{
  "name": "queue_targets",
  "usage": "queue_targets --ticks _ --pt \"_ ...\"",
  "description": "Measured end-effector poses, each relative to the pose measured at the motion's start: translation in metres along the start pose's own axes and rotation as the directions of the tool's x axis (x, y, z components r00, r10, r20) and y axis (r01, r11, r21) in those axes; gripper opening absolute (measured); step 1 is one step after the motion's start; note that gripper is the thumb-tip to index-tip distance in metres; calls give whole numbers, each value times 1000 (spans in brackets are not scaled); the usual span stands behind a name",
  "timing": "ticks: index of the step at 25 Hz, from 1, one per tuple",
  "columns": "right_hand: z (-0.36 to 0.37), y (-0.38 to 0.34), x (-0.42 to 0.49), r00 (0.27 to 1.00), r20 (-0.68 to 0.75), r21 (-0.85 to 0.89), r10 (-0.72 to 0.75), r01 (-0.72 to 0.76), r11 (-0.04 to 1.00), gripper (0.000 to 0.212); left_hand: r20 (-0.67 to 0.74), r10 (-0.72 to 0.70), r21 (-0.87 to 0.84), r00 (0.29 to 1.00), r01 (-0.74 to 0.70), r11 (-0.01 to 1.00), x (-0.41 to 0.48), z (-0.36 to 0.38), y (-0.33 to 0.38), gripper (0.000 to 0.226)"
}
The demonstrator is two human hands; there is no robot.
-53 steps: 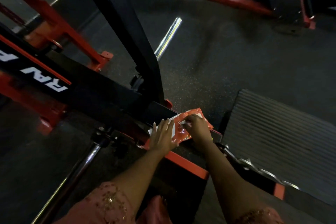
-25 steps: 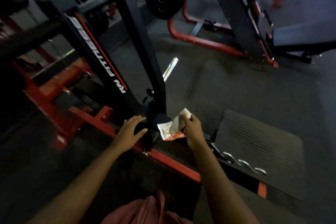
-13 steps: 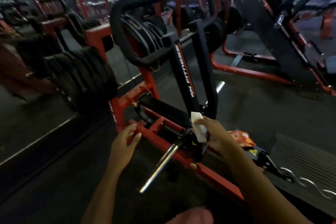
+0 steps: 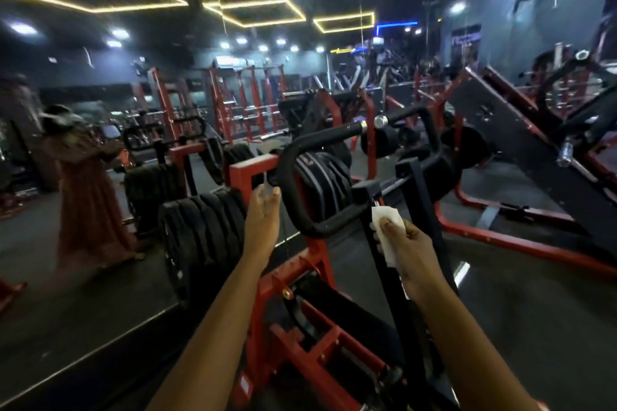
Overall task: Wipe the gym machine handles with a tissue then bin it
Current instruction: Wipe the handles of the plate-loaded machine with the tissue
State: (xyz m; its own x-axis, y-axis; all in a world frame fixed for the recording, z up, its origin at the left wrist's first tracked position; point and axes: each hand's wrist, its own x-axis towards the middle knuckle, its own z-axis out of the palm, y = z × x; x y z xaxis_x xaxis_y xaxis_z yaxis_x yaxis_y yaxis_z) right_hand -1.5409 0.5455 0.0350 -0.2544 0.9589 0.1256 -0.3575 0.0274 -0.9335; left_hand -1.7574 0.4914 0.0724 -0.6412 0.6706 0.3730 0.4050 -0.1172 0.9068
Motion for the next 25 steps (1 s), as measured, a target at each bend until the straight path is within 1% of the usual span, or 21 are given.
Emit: queue_targets --ticks 1,3,5,6,8,9,11,13,15,17,20,22,23,24,25 --pt "3 -6 17 1000 21 33 -23 23 999 21 -13 20 18 1000 -20 1000 15 16 9 59" --pt "5 -17 48 998 61 31 -33 32 999 18 -77 39 48 996 -35 998 41 40 24 61" --pt "4 -25 77 995 99 -24 14 -12 1000 20 -136 54 82 989 -43 996 67 52 29 57" --pt "3 -30 90 991 125 -50 43 -37 998 23 -145 81 116 986 -65 991 78 54 31 56" --pt "3 -45 113 982 182 -34 60 -55 998 24 -134 160 217 978 -129 968 96 56 34 57" --pt "6 -53 121 980 194 -15 41 -39 999 24 -130 218 294 967 -172 940 103 56 33 58" --pt "14 -70 135 979 196 -16 -46 51 999 24 -141 361 463 922 -261 847 109 60 33 51" --pt "28 -80 146 973 179 -89 -145 163 983 26 -143 463 559 875 -314 767 111 62 28 47" --pt "42 -84 157 966 137 -167 -221 243 956 28 -130 498 577 857 -343 741 112 62 25 46" --pt "53 -85 167 948 109 -248 -300 318 915 30 -125 509 576 852 -356 736 112 61 24 43" --pt "63 -86 180 919 80 -374 -386 386 843 35 -101 507 602 856 -353 716 109 61 27 46" --pt "69 -86 184 871 114 -381 -478 483 789 35 -68 499 641 864 -345 686 104 59 29 49" --pt "73 -85 187 822 155 -374 -548 562 737 36 -64 492 671 868 -328 665 102 59 30 50" --pt "79 -83 189 751 216 -367 -624 654 661 36 -73 482 699 873 -300 649 99 60 30 50" --pt "85 -81 192 662 295 -356 -689 745 564 37 -98 475 719 875 -267 641 96 63 31 49"
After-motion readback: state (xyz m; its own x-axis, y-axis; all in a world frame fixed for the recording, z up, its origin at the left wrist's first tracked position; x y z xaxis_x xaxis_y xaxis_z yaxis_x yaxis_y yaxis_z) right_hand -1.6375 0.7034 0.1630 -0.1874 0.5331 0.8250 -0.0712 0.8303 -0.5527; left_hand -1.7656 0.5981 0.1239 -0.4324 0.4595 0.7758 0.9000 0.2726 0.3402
